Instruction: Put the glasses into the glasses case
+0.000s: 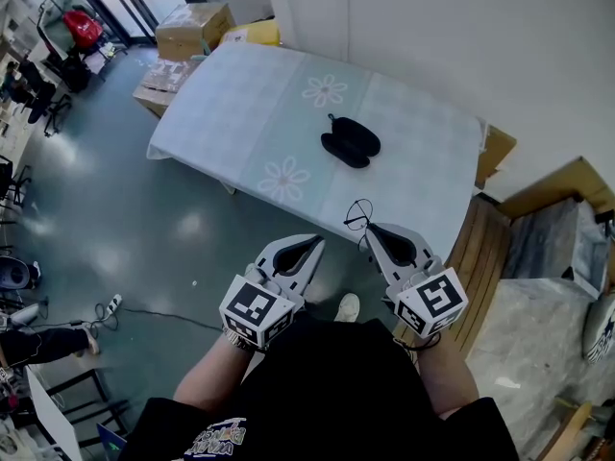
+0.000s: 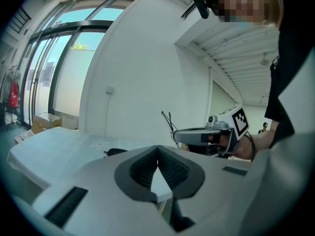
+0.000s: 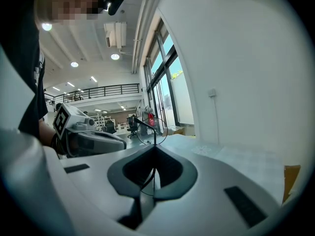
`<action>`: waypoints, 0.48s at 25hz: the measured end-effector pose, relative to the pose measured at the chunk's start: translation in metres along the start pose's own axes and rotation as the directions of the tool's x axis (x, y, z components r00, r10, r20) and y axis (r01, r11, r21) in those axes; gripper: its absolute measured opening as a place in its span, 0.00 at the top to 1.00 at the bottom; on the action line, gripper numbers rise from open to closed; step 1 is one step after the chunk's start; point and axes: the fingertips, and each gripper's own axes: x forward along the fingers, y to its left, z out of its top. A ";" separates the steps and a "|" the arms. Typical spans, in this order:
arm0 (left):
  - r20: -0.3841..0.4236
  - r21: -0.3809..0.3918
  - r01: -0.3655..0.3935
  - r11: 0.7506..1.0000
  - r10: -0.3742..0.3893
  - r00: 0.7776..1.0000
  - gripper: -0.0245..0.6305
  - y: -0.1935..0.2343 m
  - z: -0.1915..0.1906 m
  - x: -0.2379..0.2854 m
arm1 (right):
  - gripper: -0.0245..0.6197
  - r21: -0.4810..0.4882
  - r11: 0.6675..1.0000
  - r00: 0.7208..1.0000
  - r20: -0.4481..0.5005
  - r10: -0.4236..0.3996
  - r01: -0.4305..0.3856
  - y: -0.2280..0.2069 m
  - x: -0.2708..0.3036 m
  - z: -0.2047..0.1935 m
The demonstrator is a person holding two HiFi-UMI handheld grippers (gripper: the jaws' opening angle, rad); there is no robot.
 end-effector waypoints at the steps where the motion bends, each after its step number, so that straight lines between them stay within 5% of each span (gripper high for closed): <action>1: 0.000 -0.001 -0.002 1.000 0.002 1.000 0.92 0.001 0.000 -0.001 | 0.92 -0.002 1.000 1.000 0.000 0.002 -0.002 0.001 0.001 0.001; 12: 0.002 -0.013 -0.014 1.000 0.014 1.000 0.92 0.021 0.000 -0.014 | 0.92 -0.004 1.000 1.000 -0.003 0.015 -0.015 0.014 0.022 0.004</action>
